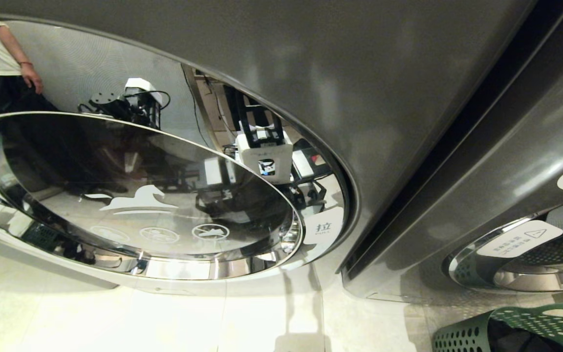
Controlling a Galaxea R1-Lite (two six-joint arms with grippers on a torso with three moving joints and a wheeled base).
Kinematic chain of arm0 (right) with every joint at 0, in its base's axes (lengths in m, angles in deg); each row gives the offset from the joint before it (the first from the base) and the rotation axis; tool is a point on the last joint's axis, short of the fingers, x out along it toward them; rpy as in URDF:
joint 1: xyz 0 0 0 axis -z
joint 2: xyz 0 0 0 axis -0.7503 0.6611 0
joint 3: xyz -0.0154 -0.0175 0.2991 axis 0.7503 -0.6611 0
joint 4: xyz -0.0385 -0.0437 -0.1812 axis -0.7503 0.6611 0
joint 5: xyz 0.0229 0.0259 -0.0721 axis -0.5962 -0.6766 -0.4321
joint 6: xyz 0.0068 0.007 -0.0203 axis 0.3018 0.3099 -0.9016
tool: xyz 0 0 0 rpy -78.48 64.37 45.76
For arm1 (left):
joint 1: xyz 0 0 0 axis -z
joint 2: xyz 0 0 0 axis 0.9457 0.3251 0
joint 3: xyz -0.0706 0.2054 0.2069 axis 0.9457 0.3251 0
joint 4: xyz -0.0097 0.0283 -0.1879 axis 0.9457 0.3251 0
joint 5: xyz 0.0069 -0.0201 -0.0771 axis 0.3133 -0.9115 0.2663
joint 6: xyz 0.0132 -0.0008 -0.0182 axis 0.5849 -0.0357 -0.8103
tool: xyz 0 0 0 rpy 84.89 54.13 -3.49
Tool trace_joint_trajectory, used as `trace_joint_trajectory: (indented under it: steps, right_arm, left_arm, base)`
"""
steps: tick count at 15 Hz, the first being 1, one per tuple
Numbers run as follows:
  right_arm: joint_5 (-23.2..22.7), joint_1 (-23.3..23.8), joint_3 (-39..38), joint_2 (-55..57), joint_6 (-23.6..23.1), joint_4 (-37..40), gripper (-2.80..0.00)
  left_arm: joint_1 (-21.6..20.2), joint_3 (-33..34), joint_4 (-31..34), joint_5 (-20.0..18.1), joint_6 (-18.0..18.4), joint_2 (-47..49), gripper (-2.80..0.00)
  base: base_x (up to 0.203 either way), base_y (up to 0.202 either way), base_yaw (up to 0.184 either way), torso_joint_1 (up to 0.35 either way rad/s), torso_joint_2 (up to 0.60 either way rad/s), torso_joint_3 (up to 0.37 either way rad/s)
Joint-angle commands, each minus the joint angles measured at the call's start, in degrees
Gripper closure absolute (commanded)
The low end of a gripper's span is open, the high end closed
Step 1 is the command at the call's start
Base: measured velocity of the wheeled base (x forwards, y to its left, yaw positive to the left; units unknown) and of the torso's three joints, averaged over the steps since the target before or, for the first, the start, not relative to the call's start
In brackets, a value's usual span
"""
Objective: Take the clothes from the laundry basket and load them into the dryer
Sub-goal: Take the clothes out of the basket
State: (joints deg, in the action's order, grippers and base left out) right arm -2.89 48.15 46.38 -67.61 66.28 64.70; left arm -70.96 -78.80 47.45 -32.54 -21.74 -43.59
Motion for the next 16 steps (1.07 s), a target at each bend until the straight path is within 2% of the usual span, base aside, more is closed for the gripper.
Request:
trace_joint_trajectory:
  steps: [1, 4, 12, 16]
  right_arm:
    - [-0.6, 0.2, 0.1, -8.8, -0.2, 2.5, 0.00]
    - [-1.2, 0.8, -0.2, -17.8, -0.3, 3.0, 0.00]
    - [-1.2, 0.9, -0.7, -17.8, 1.6, 2.1, 0.00]
    - [-1.1, 0.8, -0.7, -17.8, 4.3, 2.2, 0.00]
  left_arm:
    - [0.0, 0.0, 0.0, 0.0, 0.0, 0.0, 0.00]
    - [-0.1, 0.0, 0.0, 0.0, 0.0, -0.1, 0.00]
    - [0.0, 0.0, 0.0, 0.0, 0.0, -0.1, 0.00]
    - [0.0, 0.0, 0.0, 0.0, 0.0, -0.1, 0.00]
  base:
    - [0.000, 0.000, 0.000, 0.000, 0.00, 0.000]
    - [0.000, 0.000, 0.000, 0.000, 0.00, 0.000]
    - [0.000, 0.000, 0.000, 0.000, 0.00, 0.000]
    - [0.000, 0.000, 0.000, 0.000, 0.00, 0.000]
